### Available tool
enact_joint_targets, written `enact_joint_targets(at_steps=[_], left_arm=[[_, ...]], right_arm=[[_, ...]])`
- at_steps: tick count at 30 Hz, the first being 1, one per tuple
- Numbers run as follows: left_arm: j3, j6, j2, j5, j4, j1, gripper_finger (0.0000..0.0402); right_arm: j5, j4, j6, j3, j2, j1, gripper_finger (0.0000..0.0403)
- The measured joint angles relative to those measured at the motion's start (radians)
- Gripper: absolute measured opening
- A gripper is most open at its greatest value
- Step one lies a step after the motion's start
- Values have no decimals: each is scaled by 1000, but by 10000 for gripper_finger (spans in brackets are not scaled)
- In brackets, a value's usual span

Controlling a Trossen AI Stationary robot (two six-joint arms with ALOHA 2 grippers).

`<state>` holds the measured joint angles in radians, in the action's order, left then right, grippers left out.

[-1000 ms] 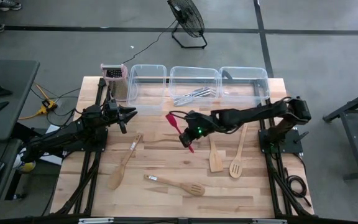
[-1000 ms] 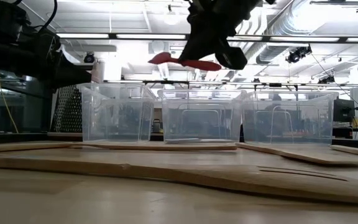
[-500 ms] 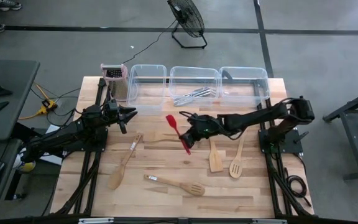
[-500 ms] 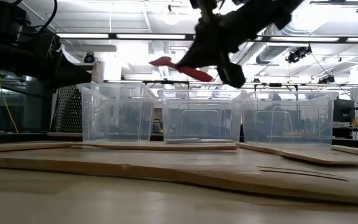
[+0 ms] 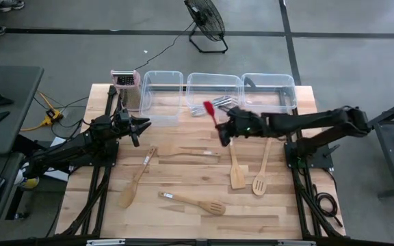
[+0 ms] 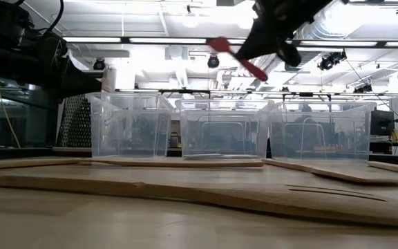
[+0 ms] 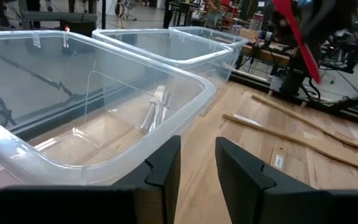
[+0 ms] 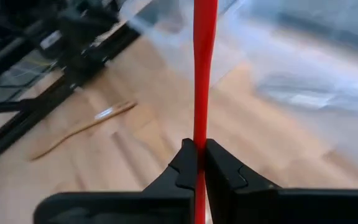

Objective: Pick & Place Kitchen Items
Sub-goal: Put the red spatula into the right transparent container

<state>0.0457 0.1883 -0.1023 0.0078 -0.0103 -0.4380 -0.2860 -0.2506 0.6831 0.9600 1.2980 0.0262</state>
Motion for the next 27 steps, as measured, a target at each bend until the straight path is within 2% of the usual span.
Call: enact_joint_targets(at_steps=[8,17,21,27], left_arm=[[0,0,0,0,0,0,101],[0,0,0,0,0,0,101],[0,0,0,0,0,0,101],[0,0,0,0,0,0,101]], right_arm=[[-118,-106,-187,0,-166,74,4],[-313,-228,-340,1,-274,203,4],[-318,-317,-408,1,-298,290,4],[-311,-390,-632,1,-287,437,4]])
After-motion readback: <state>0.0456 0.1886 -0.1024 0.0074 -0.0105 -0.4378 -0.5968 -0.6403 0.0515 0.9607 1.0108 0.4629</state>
